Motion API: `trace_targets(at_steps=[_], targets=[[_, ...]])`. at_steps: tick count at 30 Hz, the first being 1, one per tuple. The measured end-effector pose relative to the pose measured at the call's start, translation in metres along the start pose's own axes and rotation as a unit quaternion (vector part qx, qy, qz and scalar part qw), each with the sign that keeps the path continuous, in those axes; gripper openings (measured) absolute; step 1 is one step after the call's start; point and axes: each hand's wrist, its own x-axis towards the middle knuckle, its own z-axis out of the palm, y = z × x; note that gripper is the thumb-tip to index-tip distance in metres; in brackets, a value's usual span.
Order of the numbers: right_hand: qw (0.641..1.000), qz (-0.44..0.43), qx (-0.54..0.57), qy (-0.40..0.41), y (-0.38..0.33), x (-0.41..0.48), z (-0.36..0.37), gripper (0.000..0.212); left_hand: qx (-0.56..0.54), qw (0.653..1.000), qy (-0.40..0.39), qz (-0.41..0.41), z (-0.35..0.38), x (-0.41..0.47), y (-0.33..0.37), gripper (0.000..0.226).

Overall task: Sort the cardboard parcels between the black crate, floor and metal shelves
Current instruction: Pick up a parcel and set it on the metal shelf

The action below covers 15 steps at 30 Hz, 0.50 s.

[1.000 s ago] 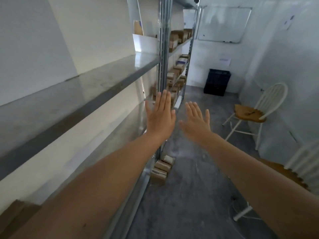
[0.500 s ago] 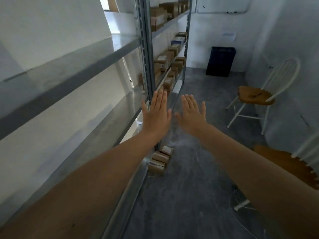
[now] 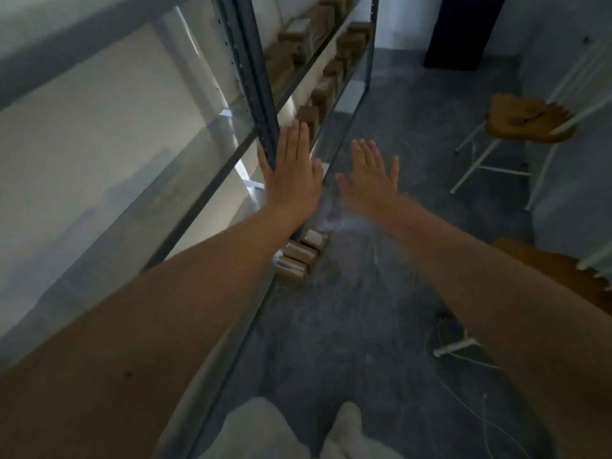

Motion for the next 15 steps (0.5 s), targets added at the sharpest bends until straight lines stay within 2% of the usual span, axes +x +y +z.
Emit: trace_targets(at_steps=[6, 11, 15], targets=[[0.999, 0.001, -0.011, -0.034, 0.010, 0.025, 0.029, 0.068, 0.048, 0.999, -0.011, 0.010, 0.033, 0.025, 0.005, 0.060], [0.998, 0.002, 0.008, -0.061, 0.009, 0.056, 0.052, 0.061, 0.058, 0.996, -0.051, 0.036, 0.070, 0.052, 0.005, 0.059], [0.997, 0.025, 0.003, -0.076, 0.018, 0.094, 0.060, 0.061, 0.021, 0.996, -0.080, 0.036, 0.100, 0.089, 0.004, 0.059]])
